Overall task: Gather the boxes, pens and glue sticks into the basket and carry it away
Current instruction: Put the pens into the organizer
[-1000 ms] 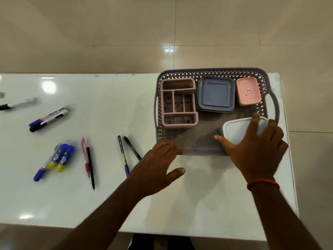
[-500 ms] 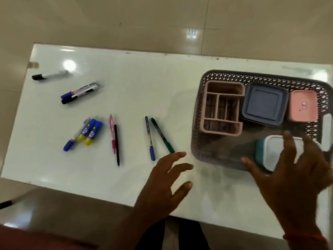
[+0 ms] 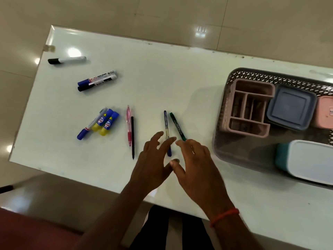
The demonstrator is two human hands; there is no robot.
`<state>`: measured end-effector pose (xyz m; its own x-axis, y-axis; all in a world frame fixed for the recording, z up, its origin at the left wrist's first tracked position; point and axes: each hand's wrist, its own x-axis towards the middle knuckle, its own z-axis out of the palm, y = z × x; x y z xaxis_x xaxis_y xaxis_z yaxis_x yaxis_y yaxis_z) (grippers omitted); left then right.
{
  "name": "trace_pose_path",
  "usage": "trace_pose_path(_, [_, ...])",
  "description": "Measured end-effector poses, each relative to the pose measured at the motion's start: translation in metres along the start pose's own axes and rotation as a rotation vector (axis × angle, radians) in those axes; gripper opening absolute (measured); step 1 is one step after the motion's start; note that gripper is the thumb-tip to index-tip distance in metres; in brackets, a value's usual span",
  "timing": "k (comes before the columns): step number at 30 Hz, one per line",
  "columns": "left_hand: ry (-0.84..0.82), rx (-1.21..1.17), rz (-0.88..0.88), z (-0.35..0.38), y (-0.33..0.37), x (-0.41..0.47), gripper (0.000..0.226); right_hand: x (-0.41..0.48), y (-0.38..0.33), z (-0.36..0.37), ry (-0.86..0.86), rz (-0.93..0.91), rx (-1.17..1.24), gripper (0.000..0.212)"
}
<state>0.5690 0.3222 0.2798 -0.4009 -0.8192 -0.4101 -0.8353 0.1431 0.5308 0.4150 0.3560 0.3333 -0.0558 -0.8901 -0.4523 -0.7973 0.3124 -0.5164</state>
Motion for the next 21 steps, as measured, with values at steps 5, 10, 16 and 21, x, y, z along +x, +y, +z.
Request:
trace_pose_path(5, [0.037,0.031,0.011,0.002,0.001,0.010,0.065,0.031,0.008,0.008,-0.030,0.067,-0.101,0.052])
trace_pose_path(10, [0.106,0.068,-0.022,0.007,-0.006,0.016,0.053,0.053,0.015,0.021,0.085,0.088,-0.137,0.051])
trace_pose_path(16, [0.154,0.054,-0.076,0.006,-0.011,0.024,0.034,0.061,0.007,0.026,0.136,0.124,-0.139,0.062])
trace_pose_path(21, [0.261,-0.150,-0.157,-0.007,-0.004,0.023,0.021,0.049,0.000,0.011,0.164,0.125,0.008,0.058])
